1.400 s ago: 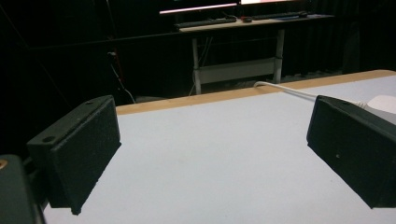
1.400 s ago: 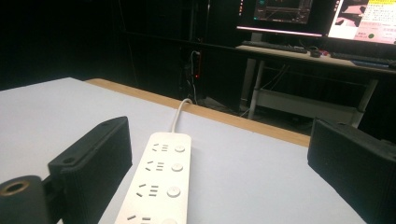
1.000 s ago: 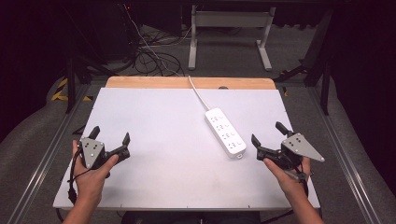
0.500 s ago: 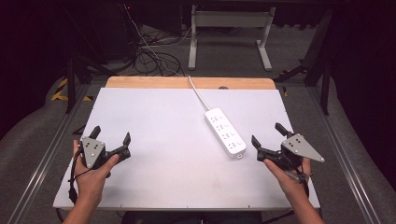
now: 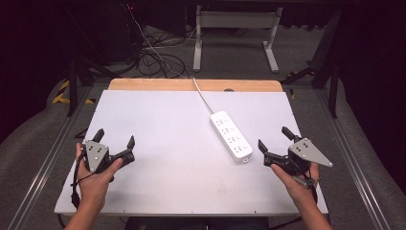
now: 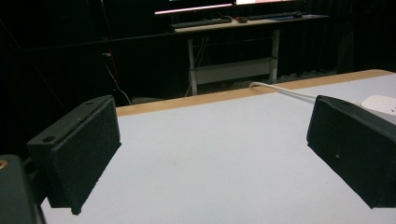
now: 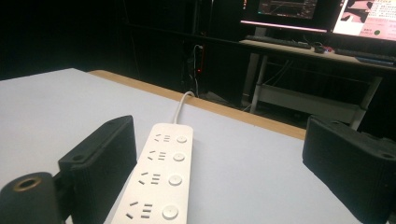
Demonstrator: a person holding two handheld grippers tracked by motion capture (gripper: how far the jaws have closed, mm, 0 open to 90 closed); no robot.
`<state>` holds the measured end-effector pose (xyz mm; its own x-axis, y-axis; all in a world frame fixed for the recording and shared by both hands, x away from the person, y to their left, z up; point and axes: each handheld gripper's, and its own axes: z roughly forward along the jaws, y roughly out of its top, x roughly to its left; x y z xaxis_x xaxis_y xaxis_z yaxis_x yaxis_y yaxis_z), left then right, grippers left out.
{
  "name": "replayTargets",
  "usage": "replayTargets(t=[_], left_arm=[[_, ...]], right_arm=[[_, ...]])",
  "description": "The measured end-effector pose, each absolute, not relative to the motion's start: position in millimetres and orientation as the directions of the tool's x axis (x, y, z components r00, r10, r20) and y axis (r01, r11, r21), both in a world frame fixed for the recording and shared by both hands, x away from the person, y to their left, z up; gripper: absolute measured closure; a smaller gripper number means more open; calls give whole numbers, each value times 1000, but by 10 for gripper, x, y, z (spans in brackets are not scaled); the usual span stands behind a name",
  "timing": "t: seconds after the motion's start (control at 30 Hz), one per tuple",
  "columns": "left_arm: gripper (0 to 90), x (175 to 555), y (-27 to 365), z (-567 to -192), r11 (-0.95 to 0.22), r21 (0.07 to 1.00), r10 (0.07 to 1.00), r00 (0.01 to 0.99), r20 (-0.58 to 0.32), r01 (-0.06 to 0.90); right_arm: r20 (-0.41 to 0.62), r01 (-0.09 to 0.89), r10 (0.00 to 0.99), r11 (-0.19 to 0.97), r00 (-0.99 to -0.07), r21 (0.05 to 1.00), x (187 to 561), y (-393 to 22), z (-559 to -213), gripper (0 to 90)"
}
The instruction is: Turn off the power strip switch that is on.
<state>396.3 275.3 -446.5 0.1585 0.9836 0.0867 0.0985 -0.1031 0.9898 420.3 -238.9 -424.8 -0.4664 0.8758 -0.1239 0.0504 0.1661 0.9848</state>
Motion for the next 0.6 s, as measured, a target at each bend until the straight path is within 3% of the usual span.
replayTargets(t=[0.6], left_arm=[[32,3951,2750,-4466,-111,989,983,158,95,97]], right_arm=[[-118,53,872,162,-475,985,4218,-2383,-4253,117]])
